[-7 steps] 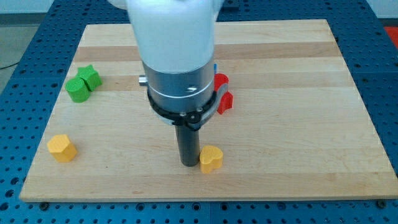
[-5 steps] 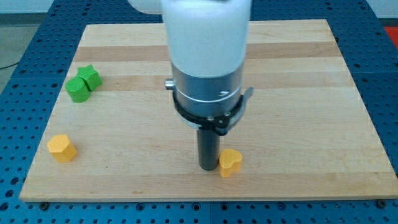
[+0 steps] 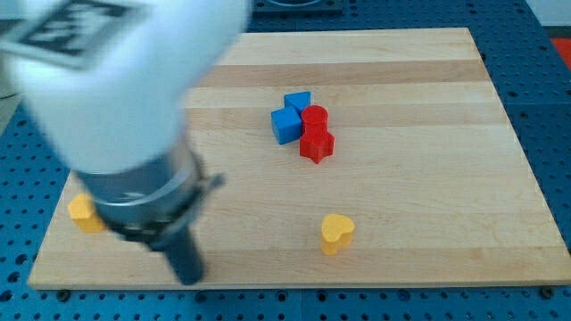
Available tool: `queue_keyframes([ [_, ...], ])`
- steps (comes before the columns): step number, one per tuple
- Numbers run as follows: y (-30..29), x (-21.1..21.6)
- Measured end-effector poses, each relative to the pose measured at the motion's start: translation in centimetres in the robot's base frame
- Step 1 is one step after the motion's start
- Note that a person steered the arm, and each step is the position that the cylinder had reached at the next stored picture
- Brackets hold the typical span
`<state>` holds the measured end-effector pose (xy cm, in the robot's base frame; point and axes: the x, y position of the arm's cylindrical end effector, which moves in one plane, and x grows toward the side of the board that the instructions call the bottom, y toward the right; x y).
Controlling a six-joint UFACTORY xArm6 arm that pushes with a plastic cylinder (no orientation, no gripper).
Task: Move the yellow hexagon to bottom center
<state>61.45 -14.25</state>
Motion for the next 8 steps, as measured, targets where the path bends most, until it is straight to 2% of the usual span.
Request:
queue_keyframes([
  [1,-9.8,-0.6],
  [2,-16.2,-2.0],
  [3,-16.2,-2.7],
  [4,-16.2,-6.3],
  [5,-16.1,-8.1],
  [8,-9.3,-6.3],
])
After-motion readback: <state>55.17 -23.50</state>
